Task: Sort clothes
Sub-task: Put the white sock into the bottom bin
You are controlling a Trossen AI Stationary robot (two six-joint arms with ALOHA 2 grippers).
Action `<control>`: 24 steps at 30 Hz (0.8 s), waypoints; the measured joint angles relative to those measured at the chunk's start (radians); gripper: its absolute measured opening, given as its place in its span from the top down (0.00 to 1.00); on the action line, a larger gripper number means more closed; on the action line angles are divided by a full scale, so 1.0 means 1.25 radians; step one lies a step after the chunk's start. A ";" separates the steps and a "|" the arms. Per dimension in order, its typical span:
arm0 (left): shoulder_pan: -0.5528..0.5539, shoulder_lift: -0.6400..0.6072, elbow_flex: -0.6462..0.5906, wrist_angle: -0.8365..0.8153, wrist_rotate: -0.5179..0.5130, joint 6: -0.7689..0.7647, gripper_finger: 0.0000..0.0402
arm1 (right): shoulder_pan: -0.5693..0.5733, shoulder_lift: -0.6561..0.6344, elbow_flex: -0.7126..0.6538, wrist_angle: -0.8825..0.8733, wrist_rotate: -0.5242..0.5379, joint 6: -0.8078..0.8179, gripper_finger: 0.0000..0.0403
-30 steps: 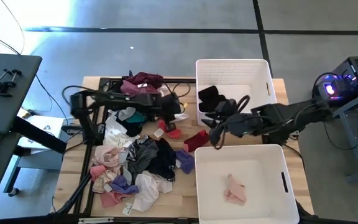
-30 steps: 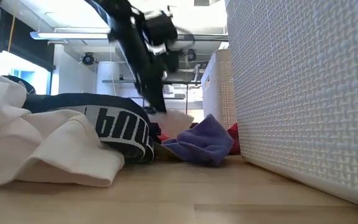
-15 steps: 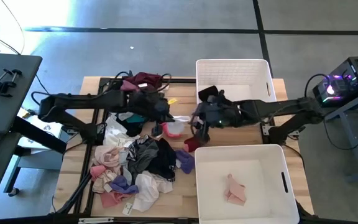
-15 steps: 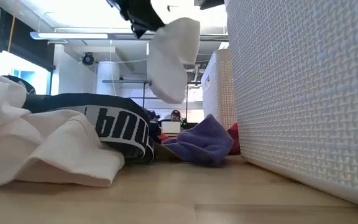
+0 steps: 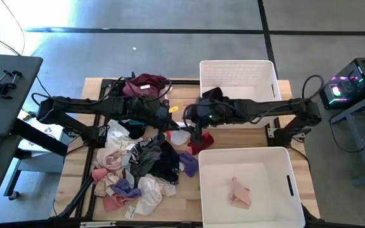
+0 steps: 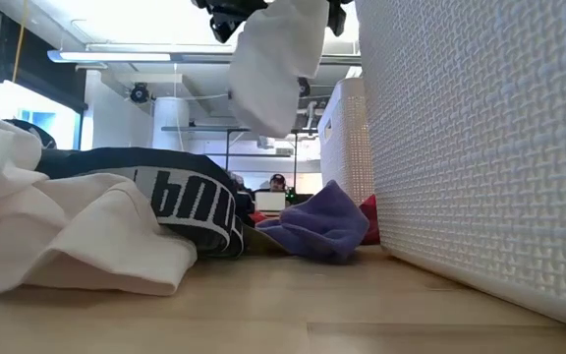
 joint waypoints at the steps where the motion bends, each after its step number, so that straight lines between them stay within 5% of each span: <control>1: 0.000 0.000 0.000 -0.003 0.000 -0.003 1.00 | 0.003 0.004 0.000 0.003 -0.003 0.000 0.56; 14: 0.001 -0.002 0.001 -0.009 -0.008 -0.004 1.00 | 0.015 -0.003 0.000 -0.003 -0.012 0.050 0.78; 24: 0.003 -0.004 0.006 0.024 -0.021 0.001 1.00 | 0.004 -0.031 -0.002 -0.029 -0.035 0.082 0.56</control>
